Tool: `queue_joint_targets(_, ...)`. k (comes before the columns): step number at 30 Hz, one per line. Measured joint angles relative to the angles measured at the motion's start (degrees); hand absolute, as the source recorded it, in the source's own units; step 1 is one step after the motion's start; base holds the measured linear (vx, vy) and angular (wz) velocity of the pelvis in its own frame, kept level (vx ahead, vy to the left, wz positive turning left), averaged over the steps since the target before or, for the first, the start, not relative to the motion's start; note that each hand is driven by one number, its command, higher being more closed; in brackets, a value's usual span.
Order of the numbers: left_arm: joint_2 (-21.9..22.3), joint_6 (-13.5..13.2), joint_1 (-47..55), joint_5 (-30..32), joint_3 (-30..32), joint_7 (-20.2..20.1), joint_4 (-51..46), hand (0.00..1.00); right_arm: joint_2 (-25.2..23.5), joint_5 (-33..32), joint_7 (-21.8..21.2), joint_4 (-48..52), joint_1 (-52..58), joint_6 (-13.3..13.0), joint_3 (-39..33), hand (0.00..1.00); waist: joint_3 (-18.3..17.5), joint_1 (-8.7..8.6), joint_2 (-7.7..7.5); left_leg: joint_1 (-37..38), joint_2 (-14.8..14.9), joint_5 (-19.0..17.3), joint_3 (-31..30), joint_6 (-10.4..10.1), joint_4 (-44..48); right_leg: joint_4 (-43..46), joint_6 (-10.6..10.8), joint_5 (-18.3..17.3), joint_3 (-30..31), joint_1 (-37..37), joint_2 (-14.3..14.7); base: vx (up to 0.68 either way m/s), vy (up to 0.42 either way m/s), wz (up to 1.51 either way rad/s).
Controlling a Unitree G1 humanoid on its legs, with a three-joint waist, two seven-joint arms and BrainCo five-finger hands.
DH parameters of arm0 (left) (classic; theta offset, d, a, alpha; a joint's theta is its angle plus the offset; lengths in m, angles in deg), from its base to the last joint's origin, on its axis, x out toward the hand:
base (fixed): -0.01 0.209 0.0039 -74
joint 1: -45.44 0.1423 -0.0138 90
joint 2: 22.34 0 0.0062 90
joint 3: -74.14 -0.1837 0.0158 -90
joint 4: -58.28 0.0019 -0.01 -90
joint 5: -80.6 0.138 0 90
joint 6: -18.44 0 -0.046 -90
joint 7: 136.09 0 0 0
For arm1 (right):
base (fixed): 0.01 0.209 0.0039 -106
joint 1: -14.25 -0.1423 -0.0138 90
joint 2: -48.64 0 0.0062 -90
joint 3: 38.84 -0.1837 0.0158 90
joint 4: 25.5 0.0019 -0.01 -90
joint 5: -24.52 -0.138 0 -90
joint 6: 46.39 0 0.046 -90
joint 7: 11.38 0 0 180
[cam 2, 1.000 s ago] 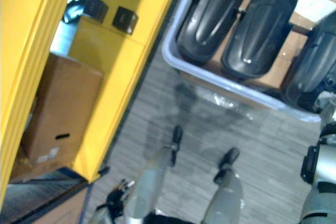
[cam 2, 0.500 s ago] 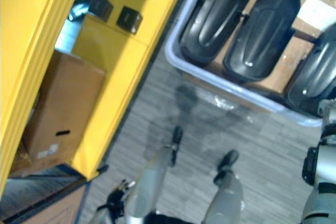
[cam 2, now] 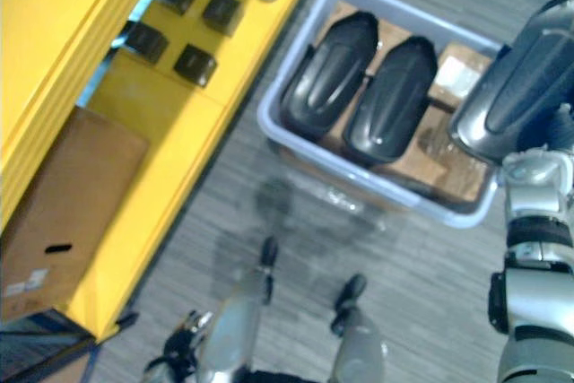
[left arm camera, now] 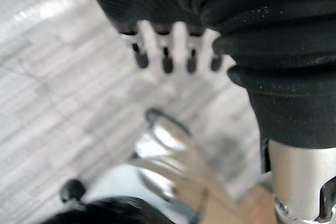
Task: Walk over and take plastic housings, then place them on the shelf
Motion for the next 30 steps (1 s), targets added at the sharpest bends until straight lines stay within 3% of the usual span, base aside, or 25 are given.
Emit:
queue_joint_targets(3,-0.2,-0.2,0.7,0.0,1.0,0.1,-1.4,0.0,-3.4,0.3,1.9,4.3,2.5,-1.2,-1.0,1.0,-0.1,-0.62,-1.31,2.5,0.0,0.0,0.1,0.0,-1.1,-1.6,0.1,0.3,-0.2,2.6,0.2,0.04,-0.007,0.02)
queue_joint_targets(8,-0.3,-4.0,2.0,0.0,4.6,2.9,-5.7,0.0,-8.7,3.3,4.3,14.7,10.9,-3.0,-3.2,1.0,-1.3,-0.61,-3.67,6.0,0.0,0.2,0.8,-0.4,-3.9,-3.5,0.1,0.3,-0.2,5.5,0.6,0.02,-0.01,-0.02)
queue_joint_targets(12,-1.1,-6.3,3.5,1.8,8.8,8.9,-17.4,0.0,-15.6,8.5,6.3,24.9,21.2,-3.9,-5.0,1.0,-5.9,-0.92,-7.23,9.4,-0.3,0.3,1.6,-0.5,-7.4,-6.2,0.3,0.4,-0.3,8.2,0.6,0.09,-0.02,-0.04)
queue_joint_targets(15,-2.3,-6.5,3.5,8.3,9.0,13.6,-27.5,0.0,-19.0,12.4,7.0,29.6,26.8,-4.6,-4.8,1.0,-10.6,-1.7,-8.59,11.5,-0.7,0.3,1.9,-0.6,-9.3,-7.1,0.6,0.8,-0.3,9.8,0.4,0.15,0.0,0.02)
queue_joint_targets(18,-2.2,-7.5,2.9,16.7,7.6,17.3,-31.7,0.0,-20.2,16.2,7.0,32.1,29.4,-6.5,-3.8,1.0,-14.5,-2.49,-8.0,14.5,-0.6,0.3,3.3,-0.6,-11.4,-8.1,0.5,2.5,0.2,11.5,0.4,0.12,0.029,-0.12)
queue_joint_targets(23,-2.9,-7.8,-0.8,21.7,3.4,17.3,-31.9,0.0,-20.1,20.4,6.8,32.9,30.2,-10.5,-0.6,1.0,-18.3,-3.87,-7.28,18.4,-0.4,0.5,6.0,-0.7,-13.4,-9.1,0.2,4.6,1.6,13.4,0.3,0.06,0.051,-0.24)
queue_joint_targets(26,-4.6,-7.8,-5.0,23.1,-0.4,15.6,-31.9,0.0,-20.1,23.0,5.5,34.8,30.3,-14.1,0.4,1.0,-19.9,-4.29,-7.12,19.1,-0.4,0.5,6.7,-0.8,-13.9,-9.2,0.2,4.8,1.9,13.3,0.2,-0.02,0.024,-0.15)
queue_joint_targets(30,-4.4,-6.3,-8.1,19.6,-4.6,8.7,-32.3,0.0,-20.1,26.0,3.0,37.3,30.1,-18.6,4.0,1.0,-21.3,-4.8,-6.56,20.2,-0.4,1.2,7.9,-1.1,-14.9,-10.0,0.2,4.8,3.2,13.5,0.3,-0.07,-0.001,-0.15)
